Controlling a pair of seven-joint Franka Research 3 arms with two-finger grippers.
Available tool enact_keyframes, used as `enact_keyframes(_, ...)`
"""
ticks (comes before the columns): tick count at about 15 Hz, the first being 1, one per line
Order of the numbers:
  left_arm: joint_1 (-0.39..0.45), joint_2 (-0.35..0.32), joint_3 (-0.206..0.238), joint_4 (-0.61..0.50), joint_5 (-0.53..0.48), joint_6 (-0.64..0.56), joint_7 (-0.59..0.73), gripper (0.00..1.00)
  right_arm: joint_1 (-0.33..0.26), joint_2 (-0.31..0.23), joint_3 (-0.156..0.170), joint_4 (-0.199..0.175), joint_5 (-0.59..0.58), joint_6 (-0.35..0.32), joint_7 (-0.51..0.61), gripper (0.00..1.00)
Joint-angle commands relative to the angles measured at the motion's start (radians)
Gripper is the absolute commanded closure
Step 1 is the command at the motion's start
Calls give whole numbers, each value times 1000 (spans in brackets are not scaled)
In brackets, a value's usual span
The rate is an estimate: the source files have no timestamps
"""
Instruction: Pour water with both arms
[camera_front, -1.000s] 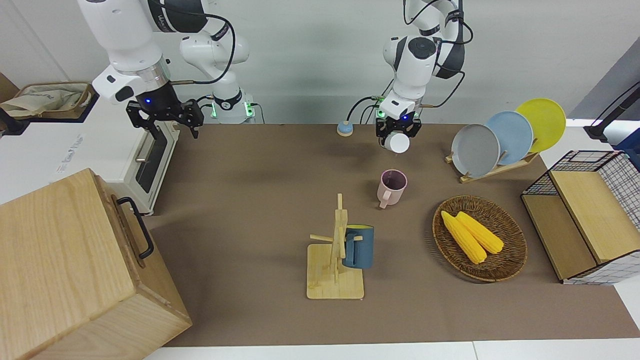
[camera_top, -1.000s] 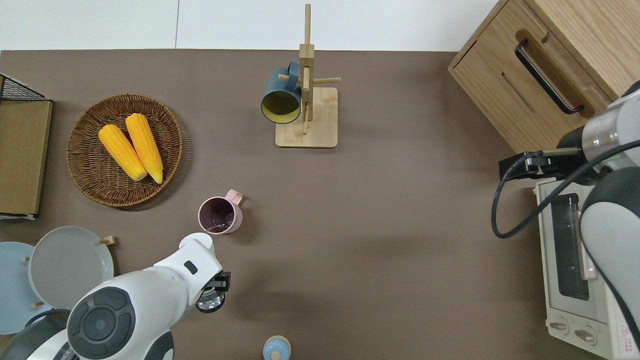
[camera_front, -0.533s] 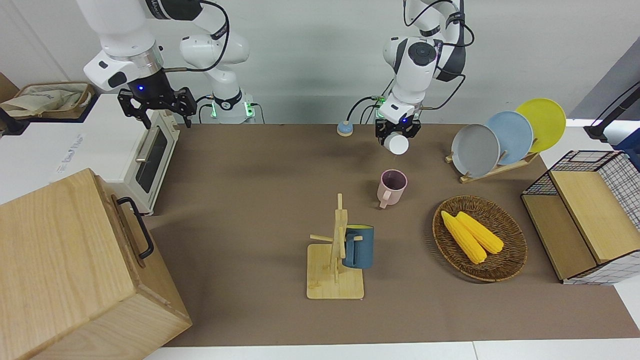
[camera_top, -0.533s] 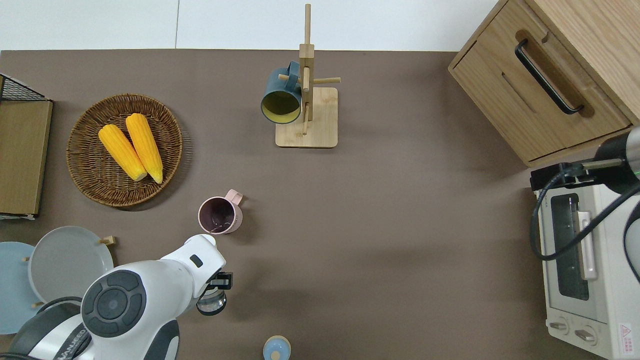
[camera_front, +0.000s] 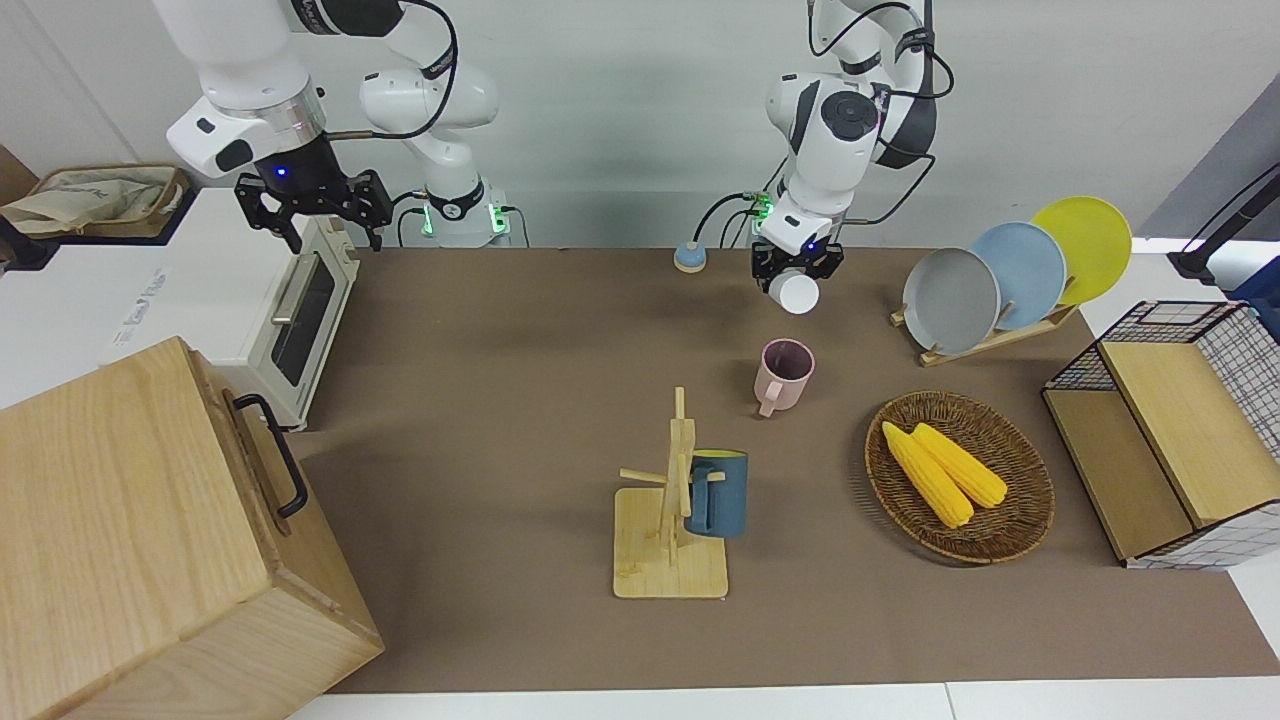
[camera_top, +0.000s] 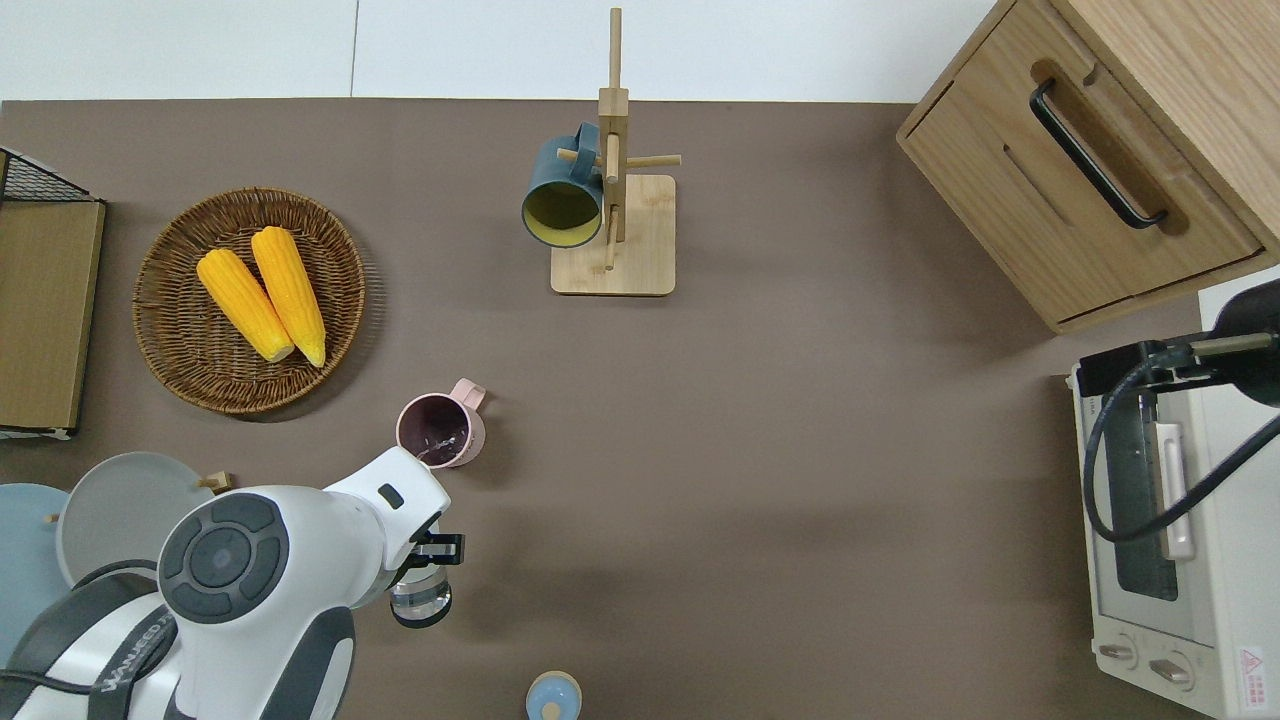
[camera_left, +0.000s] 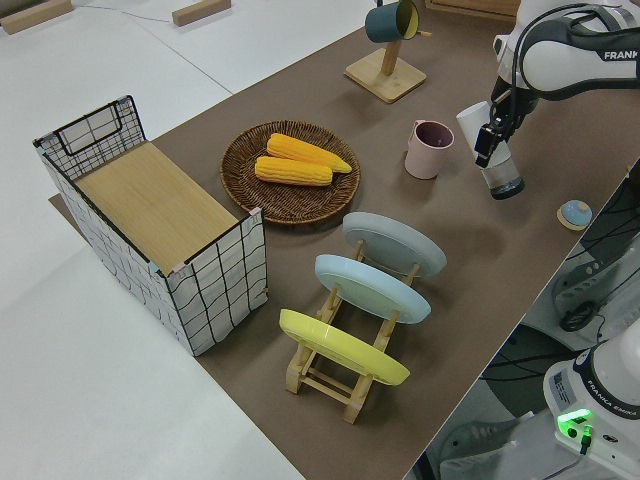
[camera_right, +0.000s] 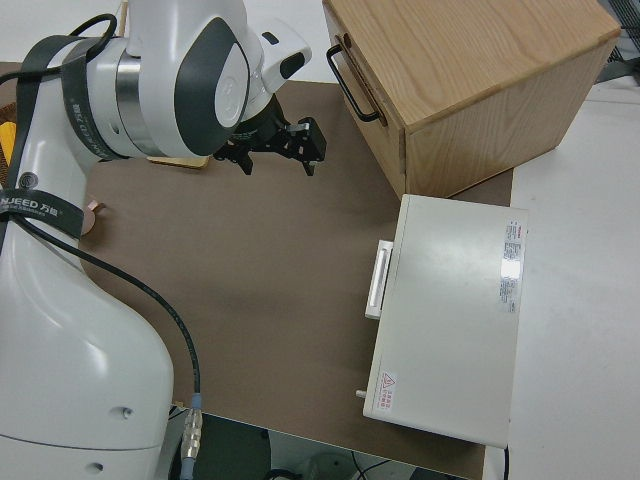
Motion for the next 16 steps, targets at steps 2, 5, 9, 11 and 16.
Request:
enact_keyframes(2,21,30,7,85,12,-89,-7,896,1,-18,9,-11,8,5,-20,11)
enact_keyframes(5,25,30,7,85,12,-91,-11,896,1,-20,12,-11,81,6,-20,9)
enact_keyframes(9,25,22,7,83,12,-89,-19,896,2,-18,16,-8,140,6,-20,9)
enact_keyframes(11,25,15,7,83,12,-89,-22,896,2,-18,15,-7,140,6,-20,9)
enact_keyframes(16,35,-15,5,71,12,-71,-28,896,2,-18,15,-7,140,6,-20,9)
